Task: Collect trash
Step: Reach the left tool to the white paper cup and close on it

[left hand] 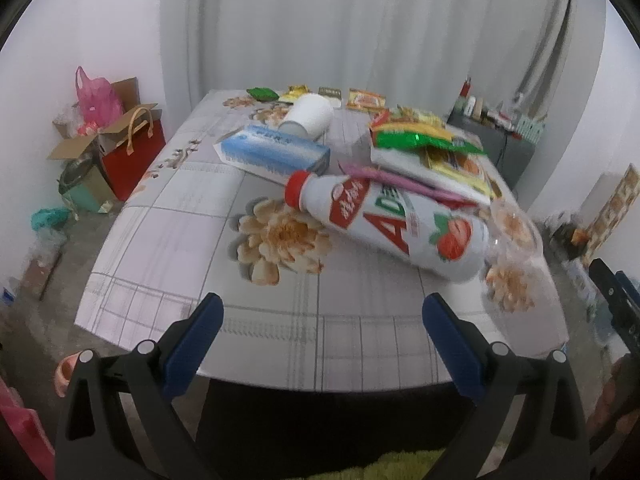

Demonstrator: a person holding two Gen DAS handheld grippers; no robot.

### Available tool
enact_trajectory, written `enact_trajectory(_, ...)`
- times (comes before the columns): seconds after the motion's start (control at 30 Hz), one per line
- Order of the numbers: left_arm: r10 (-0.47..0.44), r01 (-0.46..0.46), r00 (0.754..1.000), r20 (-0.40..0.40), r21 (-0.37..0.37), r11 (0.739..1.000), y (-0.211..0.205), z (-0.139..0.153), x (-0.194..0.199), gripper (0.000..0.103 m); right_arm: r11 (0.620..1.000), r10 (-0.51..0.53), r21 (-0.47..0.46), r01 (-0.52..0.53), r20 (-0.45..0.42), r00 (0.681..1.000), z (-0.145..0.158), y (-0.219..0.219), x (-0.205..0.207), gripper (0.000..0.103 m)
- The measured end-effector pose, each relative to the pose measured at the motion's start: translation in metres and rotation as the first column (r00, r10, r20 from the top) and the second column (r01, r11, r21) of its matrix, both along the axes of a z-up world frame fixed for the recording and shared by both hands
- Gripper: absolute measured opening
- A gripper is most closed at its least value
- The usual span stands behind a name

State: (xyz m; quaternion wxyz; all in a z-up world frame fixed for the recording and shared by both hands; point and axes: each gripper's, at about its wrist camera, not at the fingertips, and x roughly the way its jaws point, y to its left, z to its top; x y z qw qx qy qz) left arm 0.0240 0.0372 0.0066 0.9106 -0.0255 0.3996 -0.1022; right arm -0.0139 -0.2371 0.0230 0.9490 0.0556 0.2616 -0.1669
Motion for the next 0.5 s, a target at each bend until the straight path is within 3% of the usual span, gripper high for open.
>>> enact_trajectory(0.5, 0.051, -0.028, 0.994, 0.095, -0.229, 0.973, 0.044, 0.017, 0.043, 0.097, 0.996, -0.017, 0.090, 0.026, -0.095, 0.995, -0.008, -0.031, 0.042, 0.095)
